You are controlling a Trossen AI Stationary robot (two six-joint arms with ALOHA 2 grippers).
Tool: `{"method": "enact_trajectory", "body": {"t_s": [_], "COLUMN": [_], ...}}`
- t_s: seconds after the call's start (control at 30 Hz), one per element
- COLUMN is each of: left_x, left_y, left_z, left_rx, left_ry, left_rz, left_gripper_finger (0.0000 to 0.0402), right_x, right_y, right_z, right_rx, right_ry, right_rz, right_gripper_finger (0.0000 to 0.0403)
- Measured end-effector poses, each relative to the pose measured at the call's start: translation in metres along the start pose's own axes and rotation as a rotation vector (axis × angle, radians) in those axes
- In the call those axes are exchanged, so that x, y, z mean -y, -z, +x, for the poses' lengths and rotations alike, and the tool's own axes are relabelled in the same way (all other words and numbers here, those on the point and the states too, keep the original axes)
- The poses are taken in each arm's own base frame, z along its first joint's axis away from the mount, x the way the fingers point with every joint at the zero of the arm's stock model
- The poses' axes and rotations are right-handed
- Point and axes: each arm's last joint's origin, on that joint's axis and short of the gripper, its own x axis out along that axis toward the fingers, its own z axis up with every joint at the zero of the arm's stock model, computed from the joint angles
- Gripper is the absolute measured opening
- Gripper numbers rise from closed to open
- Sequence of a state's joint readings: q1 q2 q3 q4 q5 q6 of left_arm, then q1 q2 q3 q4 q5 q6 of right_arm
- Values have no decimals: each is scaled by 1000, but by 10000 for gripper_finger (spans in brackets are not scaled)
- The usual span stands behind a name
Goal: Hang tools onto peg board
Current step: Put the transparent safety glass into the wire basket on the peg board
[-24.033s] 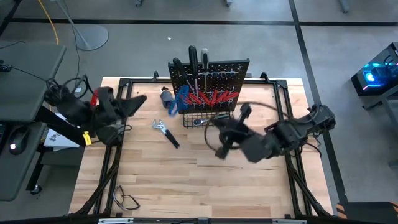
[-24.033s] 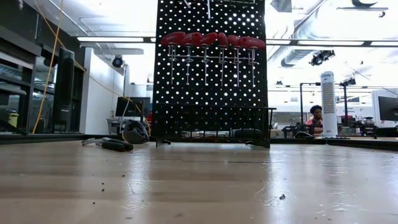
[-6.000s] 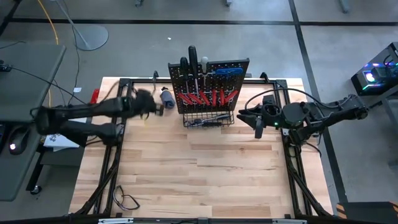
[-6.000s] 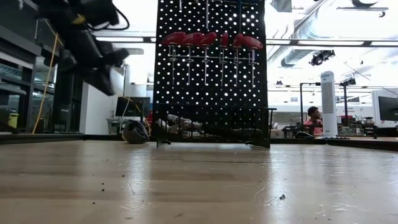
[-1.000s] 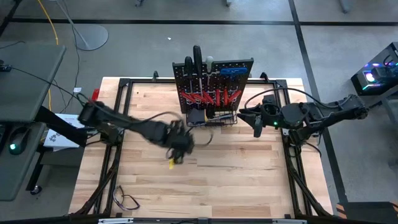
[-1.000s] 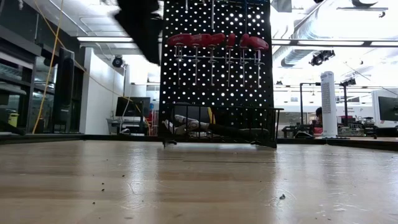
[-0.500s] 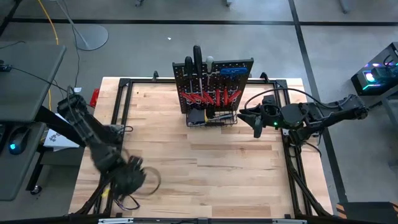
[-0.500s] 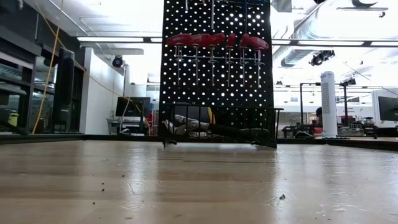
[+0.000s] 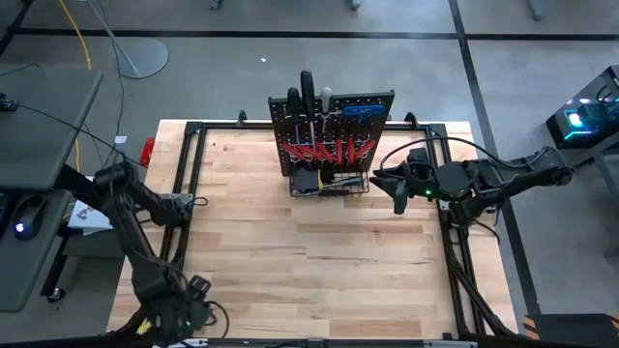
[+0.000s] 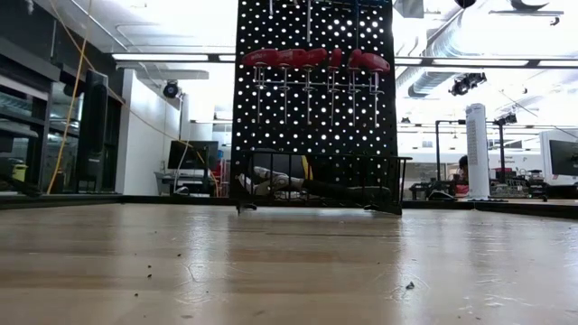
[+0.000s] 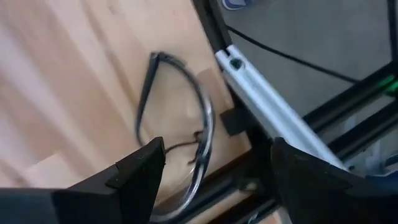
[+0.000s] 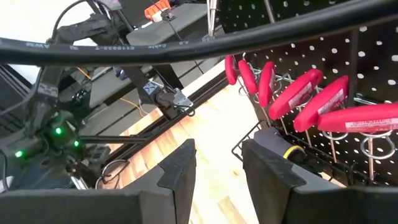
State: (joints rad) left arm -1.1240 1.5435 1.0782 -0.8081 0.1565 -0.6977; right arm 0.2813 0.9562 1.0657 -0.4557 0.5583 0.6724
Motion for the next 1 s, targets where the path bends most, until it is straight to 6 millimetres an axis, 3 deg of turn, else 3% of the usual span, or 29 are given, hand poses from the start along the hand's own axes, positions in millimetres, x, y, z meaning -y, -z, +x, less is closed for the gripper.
{"method": "enact_trajectory", "body": {"t_s": [0.17,0.53,0.63,0.8,1.0], "left_x": [3,-4,-4,-11,-32], "left_y": [-13,-14,-13,-13,-11], "left_z": [24,66,73,66,13], "left_rx": [-28,-153,-198,-233,-189], "left_ry": [62,-41,-35,-42,-59], "left_rz": [-87,-284,-322,-339,-302], "left_gripper_finger": [273,267,223,36,10], "right_x": [0,0,0,0,-2], "right_y": [0,0,0,0,-2], "right_z": [0,0,0,0,-1], "right_rx": [-4,-3,-3,-3,15], "right_ry": [3,3,2,2,-26], "right_rz": [-3,-2,-2,-1,26], "right_gripper_finger": [124,124,124,124,124]}}
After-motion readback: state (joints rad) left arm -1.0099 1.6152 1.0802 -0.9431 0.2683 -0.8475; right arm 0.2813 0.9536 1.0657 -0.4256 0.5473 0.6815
